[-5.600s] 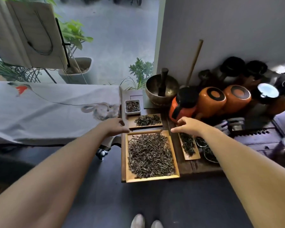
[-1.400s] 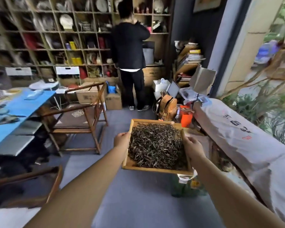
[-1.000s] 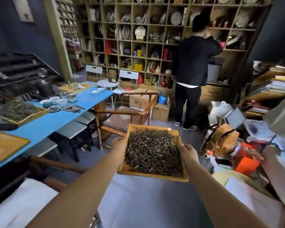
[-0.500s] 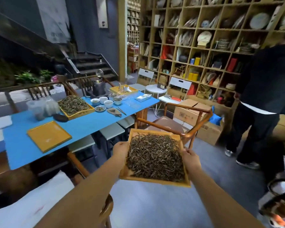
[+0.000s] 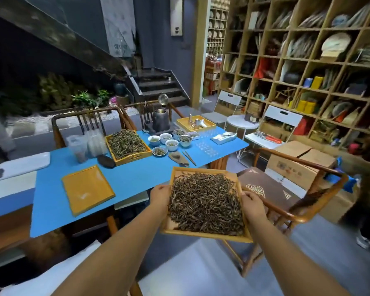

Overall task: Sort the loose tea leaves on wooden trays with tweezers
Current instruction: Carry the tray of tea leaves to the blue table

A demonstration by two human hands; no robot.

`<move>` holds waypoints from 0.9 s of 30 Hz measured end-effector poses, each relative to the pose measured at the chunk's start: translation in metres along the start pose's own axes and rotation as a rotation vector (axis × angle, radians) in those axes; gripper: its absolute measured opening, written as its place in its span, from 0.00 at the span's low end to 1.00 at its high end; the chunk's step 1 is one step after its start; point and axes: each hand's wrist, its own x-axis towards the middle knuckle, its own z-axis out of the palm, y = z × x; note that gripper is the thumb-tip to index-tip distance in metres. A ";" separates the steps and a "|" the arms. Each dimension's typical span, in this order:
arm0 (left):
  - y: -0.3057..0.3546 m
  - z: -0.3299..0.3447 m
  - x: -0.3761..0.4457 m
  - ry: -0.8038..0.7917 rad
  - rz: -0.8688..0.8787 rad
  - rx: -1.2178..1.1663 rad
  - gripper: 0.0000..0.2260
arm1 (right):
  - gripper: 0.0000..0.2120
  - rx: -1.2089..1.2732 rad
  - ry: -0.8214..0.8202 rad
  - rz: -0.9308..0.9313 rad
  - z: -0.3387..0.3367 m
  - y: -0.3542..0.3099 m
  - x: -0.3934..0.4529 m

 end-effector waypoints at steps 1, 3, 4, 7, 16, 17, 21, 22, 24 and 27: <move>0.002 0.002 0.012 0.020 -0.002 0.008 0.08 | 0.11 0.031 -0.022 -0.008 0.008 -0.003 0.011; 0.006 0.007 0.032 0.060 -0.017 -0.007 0.07 | 0.11 0.053 -0.058 -0.021 0.023 -0.010 0.035; 0.008 0.009 0.042 0.078 -0.028 -0.024 0.07 | 0.10 0.045 -0.074 -0.024 0.030 -0.013 0.048; 0.015 0.016 0.071 0.122 -0.046 -0.091 0.07 | 0.09 0.017 -0.125 -0.063 0.052 -0.025 0.091; 0.037 0.009 0.138 0.351 -0.123 -0.258 0.16 | 0.10 -0.104 -0.335 -0.186 0.137 -0.072 0.189; 0.037 0.005 0.142 0.377 -0.138 -0.285 0.16 | 0.11 -0.104 -0.364 -0.185 0.150 -0.075 0.195; 0.030 -0.024 0.157 0.471 -0.199 -0.308 0.11 | 0.10 -0.112 -0.491 -0.211 0.200 -0.083 0.201; 0.028 -0.032 0.162 0.487 -0.208 -0.320 0.10 | 0.09 -0.112 -0.521 -0.210 0.212 -0.085 0.201; 0.024 -0.049 0.171 0.525 -0.220 -0.376 0.10 | 0.09 -0.127 -0.568 -0.211 0.240 -0.087 0.201; 0.022 -0.079 0.187 0.586 -0.233 -0.394 0.14 | 0.09 -0.145 -0.632 -0.220 0.285 -0.090 0.198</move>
